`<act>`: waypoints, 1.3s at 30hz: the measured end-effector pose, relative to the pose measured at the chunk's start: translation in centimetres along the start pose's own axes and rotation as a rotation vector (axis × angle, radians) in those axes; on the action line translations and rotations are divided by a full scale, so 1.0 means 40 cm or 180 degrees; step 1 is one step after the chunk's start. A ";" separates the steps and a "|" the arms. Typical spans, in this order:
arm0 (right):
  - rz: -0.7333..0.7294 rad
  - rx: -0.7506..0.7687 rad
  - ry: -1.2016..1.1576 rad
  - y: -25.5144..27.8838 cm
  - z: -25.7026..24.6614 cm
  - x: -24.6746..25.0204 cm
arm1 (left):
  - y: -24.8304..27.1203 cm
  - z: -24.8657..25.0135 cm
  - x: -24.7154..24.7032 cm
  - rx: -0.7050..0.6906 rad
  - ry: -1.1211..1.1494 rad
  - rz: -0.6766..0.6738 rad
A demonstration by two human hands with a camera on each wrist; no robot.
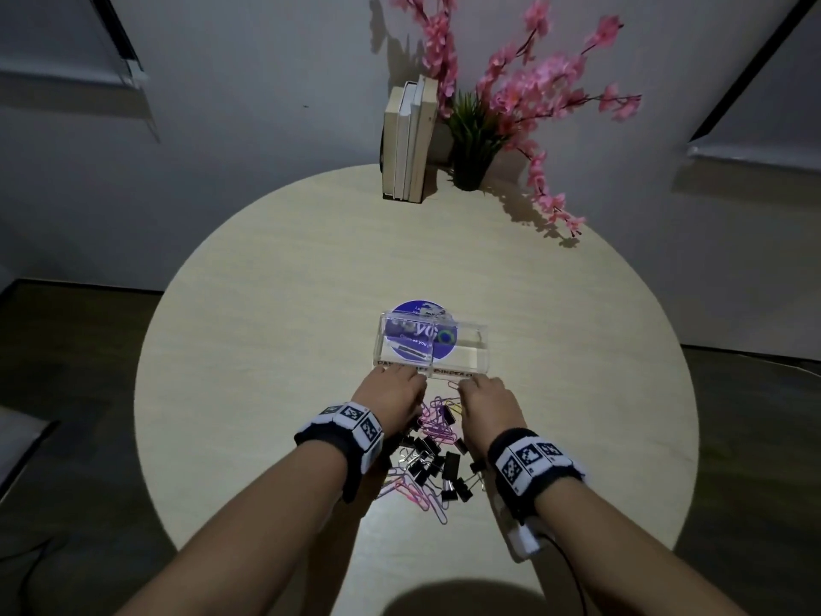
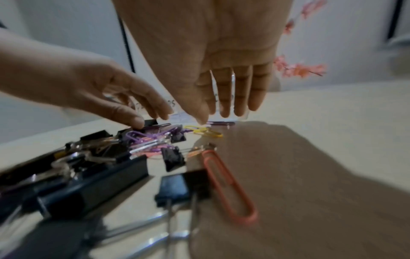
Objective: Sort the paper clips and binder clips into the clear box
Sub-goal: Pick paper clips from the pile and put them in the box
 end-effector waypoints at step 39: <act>-0.0385 -0.0771 -0.2230 0.020 0.088 0.006 | 0.033 -0.098 0.010 0.0768 0.2167 0.0031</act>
Point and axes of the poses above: each hand's wrist, its own y-axis away from the middle knuckle, its own x-axis out of the back of the hand, z = x × y, the point moved 10 cm from there along -y, towards the middle knuckle, and after that the axes turned 5 degrees about y, right-handed, at the moved point
